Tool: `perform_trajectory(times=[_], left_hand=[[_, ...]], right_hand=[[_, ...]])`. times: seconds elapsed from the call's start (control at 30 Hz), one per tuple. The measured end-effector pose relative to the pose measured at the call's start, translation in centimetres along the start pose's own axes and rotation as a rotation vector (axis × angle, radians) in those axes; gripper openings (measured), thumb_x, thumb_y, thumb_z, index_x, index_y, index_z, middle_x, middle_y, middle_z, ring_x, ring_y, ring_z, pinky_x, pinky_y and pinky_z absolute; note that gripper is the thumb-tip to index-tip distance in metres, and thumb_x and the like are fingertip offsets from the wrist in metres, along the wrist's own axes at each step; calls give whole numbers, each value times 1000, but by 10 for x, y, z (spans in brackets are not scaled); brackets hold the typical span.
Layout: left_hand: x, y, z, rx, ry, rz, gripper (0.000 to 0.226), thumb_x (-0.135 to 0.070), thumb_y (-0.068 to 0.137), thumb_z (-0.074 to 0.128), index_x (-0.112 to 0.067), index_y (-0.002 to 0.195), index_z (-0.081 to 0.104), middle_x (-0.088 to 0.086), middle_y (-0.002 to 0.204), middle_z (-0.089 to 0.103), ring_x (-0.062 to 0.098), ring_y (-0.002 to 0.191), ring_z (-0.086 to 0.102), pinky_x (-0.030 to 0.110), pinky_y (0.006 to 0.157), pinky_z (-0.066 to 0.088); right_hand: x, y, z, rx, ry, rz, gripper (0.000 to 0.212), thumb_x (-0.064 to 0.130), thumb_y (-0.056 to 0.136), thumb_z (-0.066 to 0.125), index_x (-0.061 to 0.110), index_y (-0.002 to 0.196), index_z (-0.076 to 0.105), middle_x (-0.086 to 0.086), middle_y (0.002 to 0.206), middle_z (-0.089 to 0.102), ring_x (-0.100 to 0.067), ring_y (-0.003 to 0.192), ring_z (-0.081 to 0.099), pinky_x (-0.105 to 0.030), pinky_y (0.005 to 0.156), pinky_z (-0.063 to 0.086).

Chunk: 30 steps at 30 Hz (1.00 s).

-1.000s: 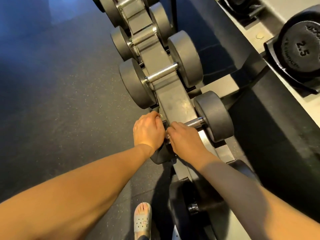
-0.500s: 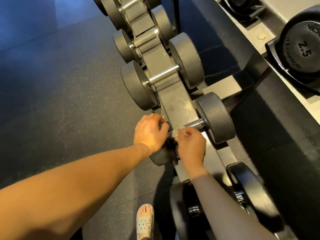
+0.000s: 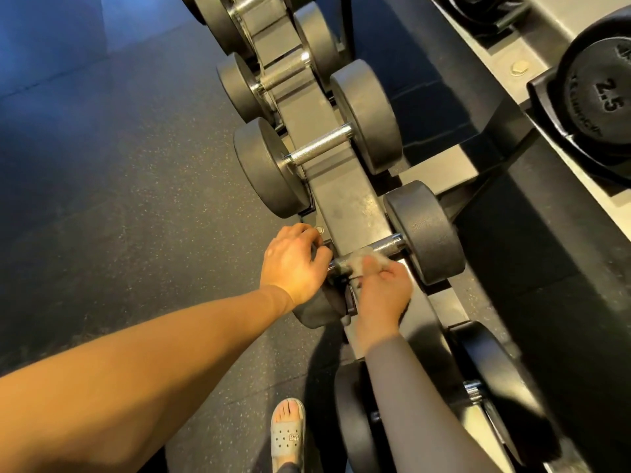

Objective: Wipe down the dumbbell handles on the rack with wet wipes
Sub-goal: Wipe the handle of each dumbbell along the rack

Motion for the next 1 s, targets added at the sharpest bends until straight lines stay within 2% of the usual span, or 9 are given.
perform_trajectory(times=[0.1, 0.17, 0.27, 0.37, 0.5, 0.6, 0.67, 0.83, 1.0], left_hand=[[1, 1, 1, -4, 13, 7, 39, -49, 84, 28, -24, 87, 58, -3, 99, 60, 18, 98, 51, 33, 80, 40], [1, 1, 2, -6, 22, 7, 40, -48, 83, 28, -23, 88, 59, -3, 100, 60, 18, 98, 50, 32, 80, 39], [1, 1, 2, -14, 29, 2, 39, -47, 82, 28, -22, 86, 58, -2, 97, 60, 19, 96, 50, 32, 77, 37], [1, 0, 2, -15, 24, 2, 40, -48, 82, 27, -22, 85, 57, -2, 96, 59, 19, 95, 50, 32, 77, 36], [1, 0, 1, -11, 14, 2, 41, -48, 82, 27, -22, 85, 58, -2, 97, 59, 18, 95, 49, 32, 77, 36], [1, 0, 1, -11, 25, -7, 41, -48, 82, 27, -22, 86, 58, -3, 98, 59, 17, 96, 49, 31, 78, 35], [0, 0, 0, -15, 27, -8, 39, -47, 81, 28, -22, 85, 57, -3, 97, 59, 18, 96, 49, 32, 77, 35], [-1, 0, -1, -22, 11, -18, 36, -45, 81, 30, -21, 85, 57, -3, 97, 59, 19, 96, 50, 33, 77, 36], [-1, -3, -2, -37, -45, -63, 28, -39, 85, 36, -22, 88, 59, -4, 93, 60, 19, 94, 52, 31, 75, 35]], right_hand=[[2, 15, -10, -144, 301, 116, 14, 5, 98, 62, 10, 107, 72, -2, 96, 72, -16, 93, 70, -28, 83, 59], [-6, 14, -3, -167, 327, 173, 22, -1, 99, 56, 15, 95, 70, -3, 91, 70, -19, 89, 69, -29, 81, 58], [-29, -2, 18, -35, 130, 191, 30, -7, 96, 51, 12, 79, 66, -6, 81, 65, -23, 83, 66, -28, 76, 55], [-40, -11, 26, 116, -54, 207, 28, -6, 96, 50, 8, 75, 63, -3, 70, 56, -14, 67, 53, -21, 61, 45], [-18, 18, 3, 150, 169, 288, 33, -9, 105, 34, 9, 84, 53, 7, 62, 56, -1, 52, 58, -12, 52, 44], [-12, 23, 2, -97, 653, 421, 13, -7, 100, 53, 1, 98, 64, -5, 81, 69, -11, 74, 68, -21, 70, 57], [-19, 7, 14, -100, 604, 482, 10, -3, 98, 58, 3, 99, 66, -12, 92, 66, -19, 82, 66, -28, 77, 57], [-25, -11, 13, 137, 241, 419, 15, -4, 96, 57, 4, 94, 69, -9, 78, 63, -18, 74, 60, -23, 67, 51], [-9, 16, -4, -47, 548, 430, 16, 5, 96, 66, 4, 111, 69, -9, 97, 69, -19, 92, 67, -31, 89, 56]])
Point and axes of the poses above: each hand's wrist, its own y-axis towards the middle knuckle, its own z-axis out of the palm, x = y × z, the point moved 4 cm from there along y, towards the middle knuckle
